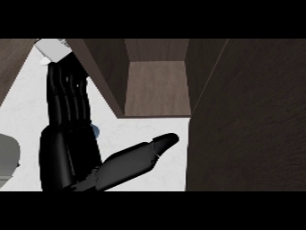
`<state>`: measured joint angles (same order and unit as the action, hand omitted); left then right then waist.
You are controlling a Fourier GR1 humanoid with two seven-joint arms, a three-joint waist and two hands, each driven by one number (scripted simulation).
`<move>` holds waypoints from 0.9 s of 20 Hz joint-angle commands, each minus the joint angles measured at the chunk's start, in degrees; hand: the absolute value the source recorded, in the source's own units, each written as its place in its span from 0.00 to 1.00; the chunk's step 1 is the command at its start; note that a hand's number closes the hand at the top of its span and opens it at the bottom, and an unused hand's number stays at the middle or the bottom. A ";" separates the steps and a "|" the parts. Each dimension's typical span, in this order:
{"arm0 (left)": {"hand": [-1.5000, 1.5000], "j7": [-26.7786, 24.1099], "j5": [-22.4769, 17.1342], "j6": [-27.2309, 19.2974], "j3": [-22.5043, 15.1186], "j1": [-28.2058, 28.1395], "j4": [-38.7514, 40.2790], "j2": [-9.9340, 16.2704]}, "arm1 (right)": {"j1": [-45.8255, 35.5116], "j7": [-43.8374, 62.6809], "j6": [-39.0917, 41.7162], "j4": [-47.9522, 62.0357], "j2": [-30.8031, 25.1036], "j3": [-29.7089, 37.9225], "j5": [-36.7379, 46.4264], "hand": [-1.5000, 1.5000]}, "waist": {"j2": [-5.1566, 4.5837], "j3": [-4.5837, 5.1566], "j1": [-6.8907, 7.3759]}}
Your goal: Pick up the bottled water, place it into the cabinet and close the cabinet
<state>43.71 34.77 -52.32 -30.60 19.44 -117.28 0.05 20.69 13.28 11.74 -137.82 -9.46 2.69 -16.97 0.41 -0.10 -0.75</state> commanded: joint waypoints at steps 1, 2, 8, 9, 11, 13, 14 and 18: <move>0.00 5.05 4.03 -4.24 -2.74 1.90 1.73 -0.05 | 2.99 4.71 -0.03 -9.09 0.18 1.81 -10.09 0.00 | -0.07 0.03 -0.15; 0.00 9.90 6.50 -0.60 -0.38 3.21 -1.54 -0.05 | 2.27 4.27 -0.42 -8.52 0.50 2.01 -8.80 0.00 | 0.05 0.01 0.30; 0.00 11.94 11.01 -5.12 -4.92 -0.53 -2.48 -0.05 | 4.27 5.50 0.09 -11.42 1.28 1.19 -9.62 0.00 | 0.08 0.09 0.25; 0.00 13.15 12.59 -5.87 -4.69 0.03 -1.48 -0.05 | 7.10 3.68 1.67 -11.60 1.76 1.08 -9.68 0.00 | 0.15 0.05 -0.20; 0.00 13.02 12.16 -4.64 -2.79 -1.68 -3.03 -0.05 | 6.61 4.19 1.60 -11.51 1.64 2.06 -12.46 0.00 | 0.09 0.09 -0.15; 0.00 15.71 16.38 -2.99 -1.41 -1.75 -4.17 -0.05 | 10.06 0.99 3.48 -11.02 2.65 1.71 -10.03 0.00 | 0.18 0.03 -0.20; 0.00 15.59 15.85 -0.43 0.76 -1.79 -5.88 -0.05 | 6.84 3.93 1.93 -11.18 1.23 2.95 -11.19 0.00 | -0.01 0.08 0.32; 0.00 16.47 20.31 -3.79 -1.18 -5.10 -4.32 -0.05 | 7.81 4.20 2.14 -12.67 1.33 3.31 -12.73 0.00 | -0.02 0.10 0.01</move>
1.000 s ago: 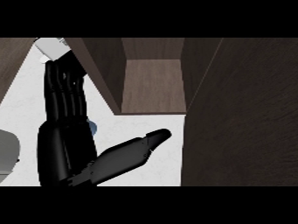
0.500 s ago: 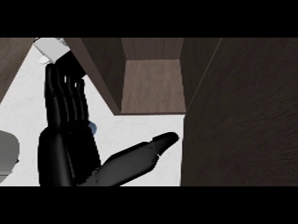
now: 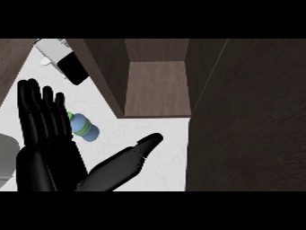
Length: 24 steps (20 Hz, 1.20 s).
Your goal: Pick up the bottled water, place it into the cabinet and close the cabinet
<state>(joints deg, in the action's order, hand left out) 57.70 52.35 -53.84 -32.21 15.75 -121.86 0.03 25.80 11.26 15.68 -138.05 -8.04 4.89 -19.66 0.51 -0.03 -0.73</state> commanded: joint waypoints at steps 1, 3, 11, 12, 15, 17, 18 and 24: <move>0.00 2.73 2.45 1.04 2.29 -4.10 -3.96 -0.03 | 4.72 5.48 -1.51 -12.06 1.00 0.04 -8.79 0.00 | -0.04 0.05 0.22; 0.00 2.75 1.18 2.98 5.09 -2.77 -4.24 -0.03 | 4.27 3.30 0.17 -10.58 -0.41 3.90 -11.24 0.00 | -0.17 0.03 -0.06; 0.00 -3.46 -7.17 -4.00 3.85 -12.68 -0.95 4.52 | 6.31 2.25 2.29 -10.47 -0.59 4.99 -13.18 0.00 | -0.34 0.15 -0.68; 0.00 -4.57 -8.54 -5.37 3.44 -15.81 -0.97 5.83 | 7.45 -0.36 4.13 -9.47 -0.99 6.81 -14.04 0.00 | -0.22 0.16 -0.97; 0.00 -10.00 -12.19 -8.47 1.59 -18.72 1.01 8.38 | 6.92 2.14 2.52 -10.69 -0.61 5.37 -13.81 0.00 | -0.30 0.28 -0.63; 0.00 -10.59 -18.35 -7.03 5.94 -16.64 2.44 11.41 | 8.06 -0.34 5.10 -8.42 -0.95 6.12 -13.94 0.00 | -0.36 0.19 -0.80; 0.00 -11.50 -21.97 -5.85 8.08 -14.74 3.24 13.86 | 7.96 -0.88 5.33 -8.31 -0.33 4.67 -12.60 0.00 | -0.44 0.23 -0.96; 0.00 -21.99 -30.69 -8.86 6.94 -15.34 9.59 14.61 | 8.46 -0.86 5.11 -8.61 -1.14 6.71 -14.62 0.00 | -0.50 0.29 -0.61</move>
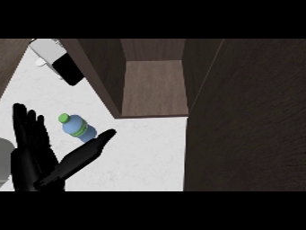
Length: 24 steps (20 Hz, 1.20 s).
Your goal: Pick up the bottled water, place it into the cabinet and close the cabinet
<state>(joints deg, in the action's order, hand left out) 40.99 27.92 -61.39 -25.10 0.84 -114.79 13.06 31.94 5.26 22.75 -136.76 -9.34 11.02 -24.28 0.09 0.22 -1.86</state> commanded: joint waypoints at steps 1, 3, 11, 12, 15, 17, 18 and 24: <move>0.00 -8.10 -8.77 -2.66 0.01 -1.56 4.16 1.86 | 3.36 4.49 -1.05 -9.48 -0.24 1.06 -10.07 0.00 | -0.09 0.12 0.16; 0.00 -10.21 -13.18 -1.46 2.04 -0.81 4.23 2.18 | 3.40 1.94 0.99 -6.92 -0.66 2.52 -12.13 0.00 | -0.03 0.03 0.32; 0.00 -25.32 -25.75 2.20 8.36 -2.64 14.78 -0.42 | 4.49 0.91 0.14 -8.12 0.42 1.34 -10.52 0.00 | -0.12 0.13 0.61; 0.00 -26.86 -28.54 4.72 10.70 -2.01 15.46 0.56 | 5.93 0.35 0.89 -8.69 0.29 1.84 -10.81 0.00 | -0.04 0.15 0.33; 0.00 -32.77 -31.49 6.37 11.85 -0.62 22.28 -4.34 | 7.47 -0.63 2.97 -7.98 -1.21 2.93 -13.27 0.00 | -0.11 0.10 -0.11; 0.00 -35.22 -34.29 8.96 13.41 -1.97 23.06 -5.25 | 9.80 -1.73 3.90 -8.66 -1.75 4.93 -15.32 0.00 | 0.05 0.04 -0.07; 0.00 -38.52 -36.86 11.35 16.19 -3.53 23.64 -4.82 | 11.32 -2.97 5.07 -8.84 -0.92 3.98 -13.13 0.00 | 0.12 0.06 0.15; 0.00 -51.08 -43.58 20.49 23.29 -2.26 36.85 -8.36 | 11.44 -2.61 4.08 -9.30 -1.90 3.09 -14.18 0.00 | -0.19 0.06 0.52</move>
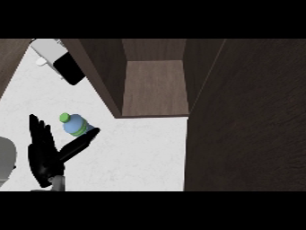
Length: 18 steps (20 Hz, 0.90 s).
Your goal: Pick up the bottled water, place it into the cabinet and close the cabinet
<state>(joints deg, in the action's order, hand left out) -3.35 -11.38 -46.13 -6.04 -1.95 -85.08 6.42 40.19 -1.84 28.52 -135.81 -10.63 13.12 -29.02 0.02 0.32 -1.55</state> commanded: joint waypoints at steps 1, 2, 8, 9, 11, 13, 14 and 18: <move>0.00 -10.50 -4.12 4.65 4.92 1.04 10.29 -4.08 | 2.99 4.69 -2.24 -10.59 0.17 -0.83 -7.76 0.00 | -0.19 -0.02 0.21; 0.00 -9.19 -3.79 4.68 5.47 3.71 12.21 -3.16 | 5.74 3.54 -1.09 -12.14 0.83 -0.68 -8.72 0.00 | -0.06 -0.08 -0.47; 0.00 -22.94 -11.70 16.08 13.58 4.95 21.37 -5.23 | 4.25 2.28 -2.07 -10.52 -1.02 0.67 -8.84 0.00 | -0.18 -0.04 0.29; 0.00 -25.43 -13.70 16.51 12.31 4.03 22.44 -6.33 | 5.60 1.86 -1.10 -10.86 -2.52 2.56 -11.25 0.00 | -0.11 0.01 -0.16; 0.00 -25.75 -14.83 21.90 14.85 6.95 25.37 -5.14 | 5.96 1.45 -1.79 -11.13 -1.26 0.96 -9.51 0.00 | -0.15 -0.03 -0.17; 0.00 -30.23 -16.16 24.24 15.40 8.11 28.95 -5.54 | 8.33 0.41 0.25 -10.80 -2.28 2.34 -11.00 0.00 | -0.07 -0.06 -0.56; 0.00 -30.71 -15.75 25.61 13.89 7.36 28.95 -6.37 | 6.14 2.31 -1.98 -11.87 -4.77 3.93 -13.47 0.00 | -0.22 -0.01 -0.05; 0.00 -36.94 -17.08 29.55 17.38 12.02 38.83 -5.59 | 6.81 0.77 -1.13 -9.86 -3.56 3.52 -11.92 0.00 | -0.21 -0.12 0.08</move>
<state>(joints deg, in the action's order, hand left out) -35.75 -27.16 -20.87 8.83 6.71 -53.05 0.52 44.31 -5.61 29.67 -135.50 -13.86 15.21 -32.36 -0.13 0.24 -1.69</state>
